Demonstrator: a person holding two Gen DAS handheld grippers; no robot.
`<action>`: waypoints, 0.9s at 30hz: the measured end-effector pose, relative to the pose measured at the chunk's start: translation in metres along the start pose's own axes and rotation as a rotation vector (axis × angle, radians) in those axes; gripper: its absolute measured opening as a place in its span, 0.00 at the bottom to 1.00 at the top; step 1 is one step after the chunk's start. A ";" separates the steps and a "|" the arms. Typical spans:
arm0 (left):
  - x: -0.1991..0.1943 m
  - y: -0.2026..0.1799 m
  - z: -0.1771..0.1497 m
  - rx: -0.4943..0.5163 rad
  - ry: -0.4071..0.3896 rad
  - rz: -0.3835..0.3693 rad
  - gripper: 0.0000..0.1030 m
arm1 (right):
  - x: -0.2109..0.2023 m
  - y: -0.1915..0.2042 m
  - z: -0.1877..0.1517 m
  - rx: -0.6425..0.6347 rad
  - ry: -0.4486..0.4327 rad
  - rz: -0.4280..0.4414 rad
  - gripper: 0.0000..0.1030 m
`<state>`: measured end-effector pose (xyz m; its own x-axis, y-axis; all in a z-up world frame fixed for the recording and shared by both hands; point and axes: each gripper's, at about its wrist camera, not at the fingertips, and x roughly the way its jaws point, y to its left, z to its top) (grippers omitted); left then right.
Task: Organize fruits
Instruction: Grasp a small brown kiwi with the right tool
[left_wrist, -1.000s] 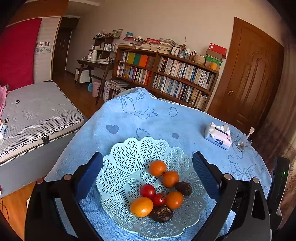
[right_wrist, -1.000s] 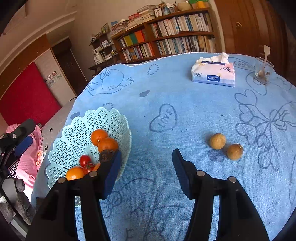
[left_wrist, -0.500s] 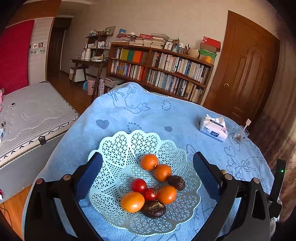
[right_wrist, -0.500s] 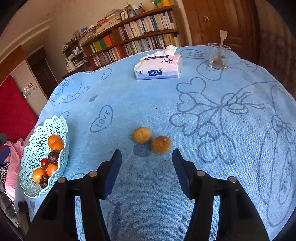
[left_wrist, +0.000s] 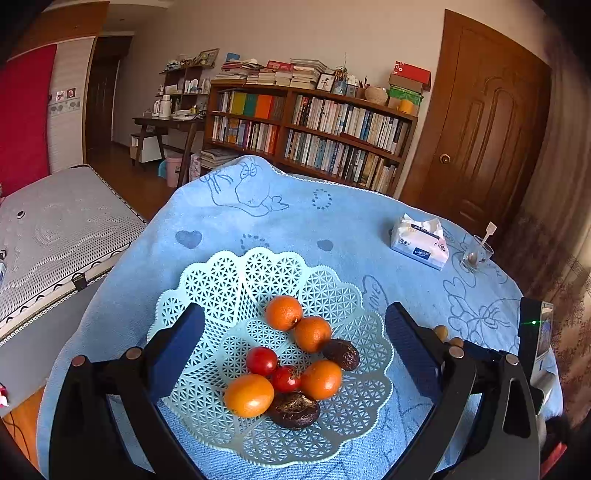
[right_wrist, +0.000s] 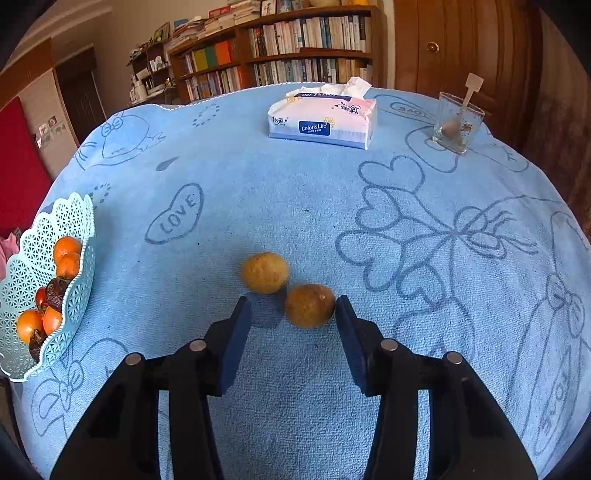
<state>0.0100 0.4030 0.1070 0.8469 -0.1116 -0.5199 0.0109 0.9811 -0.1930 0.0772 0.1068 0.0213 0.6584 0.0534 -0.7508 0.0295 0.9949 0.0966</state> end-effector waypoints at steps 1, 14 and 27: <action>0.001 0.000 0.000 0.000 0.001 0.000 0.96 | 0.003 -0.001 0.000 0.006 0.014 0.002 0.43; 0.011 -0.018 -0.013 0.043 0.039 -0.010 0.96 | -0.014 -0.015 -0.009 0.036 -0.011 0.018 0.28; 0.034 -0.078 -0.032 0.150 0.087 -0.068 0.96 | -0.040 -0.077 -0.023 0.107 -0.038 -0.004 0.28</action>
<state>0.0209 0.3173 0.0781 0.7924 -0.1856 -0.5811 0.1512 0.9826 -0.1076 0.0315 0.0298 0.0285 0.6863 0.0437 -0.7260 0.1115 0.9801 0.1643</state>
